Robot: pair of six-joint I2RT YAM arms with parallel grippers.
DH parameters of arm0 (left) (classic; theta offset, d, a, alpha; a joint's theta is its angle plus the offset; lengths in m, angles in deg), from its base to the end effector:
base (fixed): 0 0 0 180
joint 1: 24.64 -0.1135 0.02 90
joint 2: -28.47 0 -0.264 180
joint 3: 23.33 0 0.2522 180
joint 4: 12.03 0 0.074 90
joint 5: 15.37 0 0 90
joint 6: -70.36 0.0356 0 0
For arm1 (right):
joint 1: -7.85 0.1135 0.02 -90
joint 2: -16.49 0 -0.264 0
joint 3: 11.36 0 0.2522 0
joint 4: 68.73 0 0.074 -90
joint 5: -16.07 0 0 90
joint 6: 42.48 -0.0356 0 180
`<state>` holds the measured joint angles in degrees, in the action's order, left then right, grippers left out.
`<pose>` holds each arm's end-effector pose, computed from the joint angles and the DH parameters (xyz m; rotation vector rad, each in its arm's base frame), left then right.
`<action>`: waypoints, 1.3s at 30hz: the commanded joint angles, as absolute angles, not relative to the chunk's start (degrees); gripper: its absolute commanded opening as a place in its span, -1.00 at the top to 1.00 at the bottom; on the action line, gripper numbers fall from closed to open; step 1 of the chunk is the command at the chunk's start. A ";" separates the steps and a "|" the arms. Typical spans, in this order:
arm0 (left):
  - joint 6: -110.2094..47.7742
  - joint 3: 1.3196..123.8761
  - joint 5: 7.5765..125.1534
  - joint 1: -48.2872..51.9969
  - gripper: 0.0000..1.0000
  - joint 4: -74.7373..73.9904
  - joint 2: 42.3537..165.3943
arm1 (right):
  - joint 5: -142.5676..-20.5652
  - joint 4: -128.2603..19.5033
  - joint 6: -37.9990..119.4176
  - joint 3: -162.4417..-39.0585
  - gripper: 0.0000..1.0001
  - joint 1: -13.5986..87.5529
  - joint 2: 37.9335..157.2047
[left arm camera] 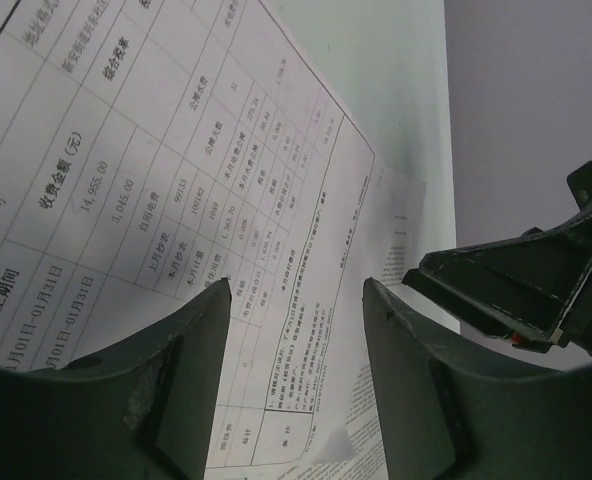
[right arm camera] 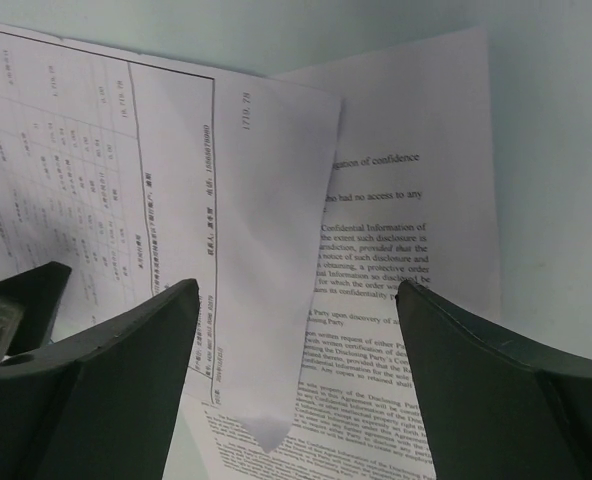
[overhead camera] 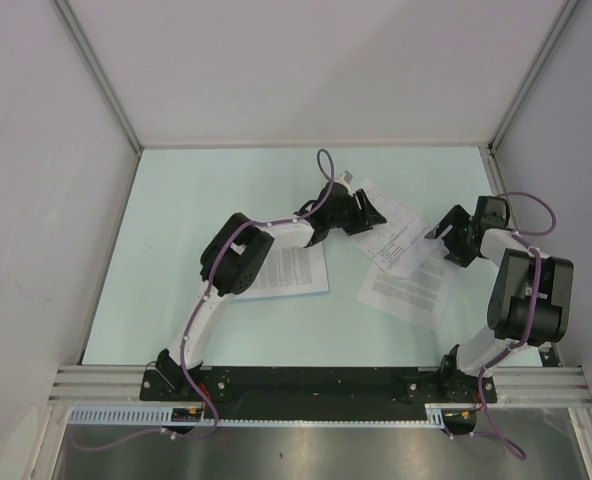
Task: Put the files into the folder
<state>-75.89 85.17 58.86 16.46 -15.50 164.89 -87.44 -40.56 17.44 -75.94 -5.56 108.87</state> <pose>0.3950 -0.3574 0.1326 -0.0976 2.2542 -1.2921 0.3082 -0.0649 0.1696 0.8614 2.4098 0.4132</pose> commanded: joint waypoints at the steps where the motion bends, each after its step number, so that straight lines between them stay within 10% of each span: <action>1: -80.37 87.99 62.84 16.49 -0.20 -13.66 164.35 | -90.01 -48.47 16.06 -75.04 -0.67 -5.60 108.07; 39: -83.36 92.82 58.99 17.19 -0.22 -2.84 169.53 | -107.06 -83.62 -0.99 -57.90 -0.69 -3.93 102.08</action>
